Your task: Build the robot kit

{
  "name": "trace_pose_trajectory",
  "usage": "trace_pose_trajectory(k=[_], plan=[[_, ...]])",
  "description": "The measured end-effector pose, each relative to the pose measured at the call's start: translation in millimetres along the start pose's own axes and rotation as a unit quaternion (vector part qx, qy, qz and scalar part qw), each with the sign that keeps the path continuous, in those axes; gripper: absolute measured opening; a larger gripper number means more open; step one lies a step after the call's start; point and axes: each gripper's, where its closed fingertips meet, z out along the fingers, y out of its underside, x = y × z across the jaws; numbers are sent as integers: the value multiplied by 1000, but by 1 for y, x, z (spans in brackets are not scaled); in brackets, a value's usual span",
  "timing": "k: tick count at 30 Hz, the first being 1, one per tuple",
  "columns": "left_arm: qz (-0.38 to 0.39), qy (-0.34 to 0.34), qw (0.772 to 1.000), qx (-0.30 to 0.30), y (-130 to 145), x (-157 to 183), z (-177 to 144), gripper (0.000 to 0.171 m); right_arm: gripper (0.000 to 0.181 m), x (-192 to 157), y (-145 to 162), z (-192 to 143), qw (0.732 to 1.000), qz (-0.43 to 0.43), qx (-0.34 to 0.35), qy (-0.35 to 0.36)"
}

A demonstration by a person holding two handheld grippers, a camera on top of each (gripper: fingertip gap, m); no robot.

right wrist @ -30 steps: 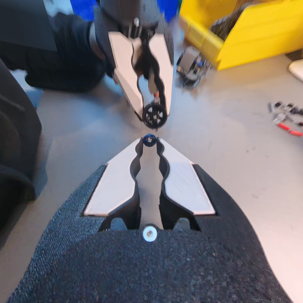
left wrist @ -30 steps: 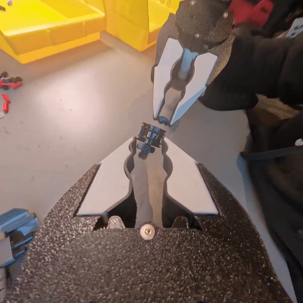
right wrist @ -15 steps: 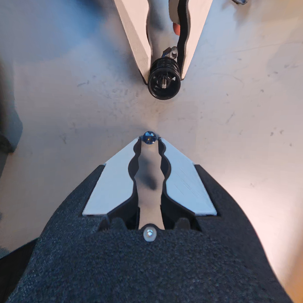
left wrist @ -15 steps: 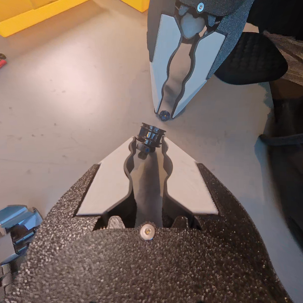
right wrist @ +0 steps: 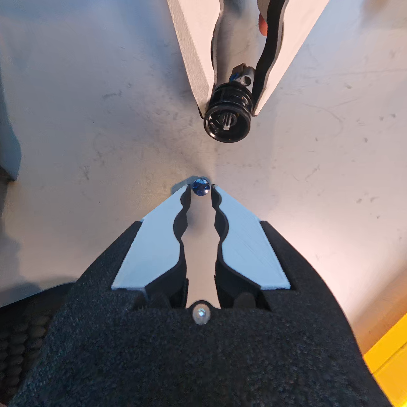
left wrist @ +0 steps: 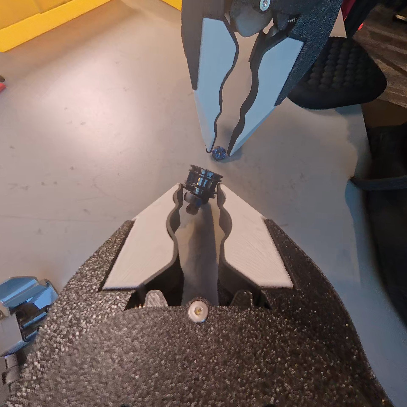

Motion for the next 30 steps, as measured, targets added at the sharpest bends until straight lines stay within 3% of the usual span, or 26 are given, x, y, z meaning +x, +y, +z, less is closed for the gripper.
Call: trace_pose_trajectory(k=[9,13,16,21,25,30], plan=[[1,9,1000,-1,0,3,1,30,15,1,-2,-1,1000,3,10,1],[-4,20,1000,-2,2,6,2,30,15,8,-22,-23,990,40,134,10],[6,4,1000,-23,11,0,5,30,15,14,-46,-55,951,94,295,6],[5,4,1000,25,-7,0,0,29,15,22,-59,-98,858,164,486,-10],[-4,3,994,109,-38,2,-20,29,15,20,-64,-120,807,158,569,-8],[-7,-35,991,129,-52,1,-31,29,15,19,-70,-129,759,164,630,-33]])
